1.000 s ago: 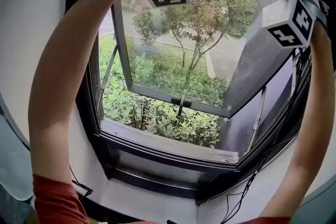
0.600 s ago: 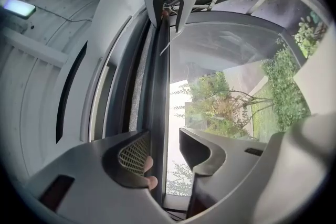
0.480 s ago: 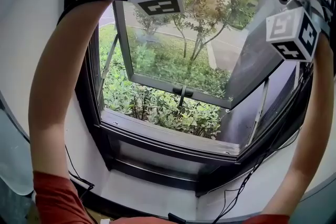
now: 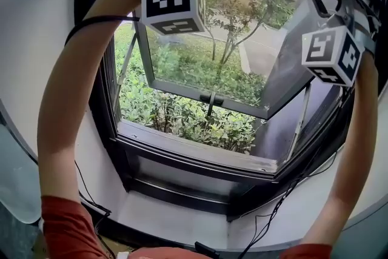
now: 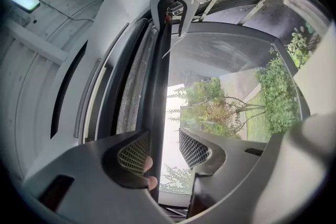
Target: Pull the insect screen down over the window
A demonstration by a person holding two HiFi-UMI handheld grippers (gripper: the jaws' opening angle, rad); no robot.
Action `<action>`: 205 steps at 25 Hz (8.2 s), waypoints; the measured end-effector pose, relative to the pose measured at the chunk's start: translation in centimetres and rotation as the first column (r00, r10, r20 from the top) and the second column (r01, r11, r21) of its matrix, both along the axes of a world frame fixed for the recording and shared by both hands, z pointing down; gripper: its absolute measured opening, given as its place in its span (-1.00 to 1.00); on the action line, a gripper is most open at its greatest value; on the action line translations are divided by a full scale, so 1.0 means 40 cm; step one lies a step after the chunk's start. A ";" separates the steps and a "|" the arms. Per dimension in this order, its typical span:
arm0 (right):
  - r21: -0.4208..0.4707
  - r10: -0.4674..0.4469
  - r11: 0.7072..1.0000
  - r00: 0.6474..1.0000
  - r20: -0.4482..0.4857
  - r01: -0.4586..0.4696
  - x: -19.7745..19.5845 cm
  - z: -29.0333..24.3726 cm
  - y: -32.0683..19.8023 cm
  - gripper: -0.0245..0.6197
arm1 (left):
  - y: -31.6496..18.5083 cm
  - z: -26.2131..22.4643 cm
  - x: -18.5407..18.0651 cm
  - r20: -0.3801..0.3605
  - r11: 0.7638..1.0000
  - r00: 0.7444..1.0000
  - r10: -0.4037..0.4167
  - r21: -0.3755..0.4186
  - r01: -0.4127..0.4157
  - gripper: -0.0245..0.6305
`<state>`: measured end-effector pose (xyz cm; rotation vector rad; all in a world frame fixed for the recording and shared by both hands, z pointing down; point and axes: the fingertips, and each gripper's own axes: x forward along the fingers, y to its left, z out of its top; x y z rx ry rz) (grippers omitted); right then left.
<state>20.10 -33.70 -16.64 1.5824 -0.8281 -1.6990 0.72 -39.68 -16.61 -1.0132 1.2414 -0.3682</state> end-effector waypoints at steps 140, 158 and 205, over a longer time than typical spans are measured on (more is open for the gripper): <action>-0.776 0.067 0.488 0.870 0.489 0.399 -0.060 1.530 0.109 -0.22 | 0.099 1.542 -0.044 0.275 0.564 0.938 0.210 -0.818 0.113 -0.34; -0.715 0.076 0.547 0.825 0.561 0.436 -0.055 1.571 0.094 -0.20 | 0.077 1.589 -0.032 0.269 0.599 0.947 0.178 -0.793 0.112 -0.34; -0.202 -0.114 0.695 0.384 0.916 0.690 -0.072 1.463 0.230 -0.21 | 0.226 1.557 -0.061 -0.666 0.474 0.745 0.042 -0.643 -0.602 -0.34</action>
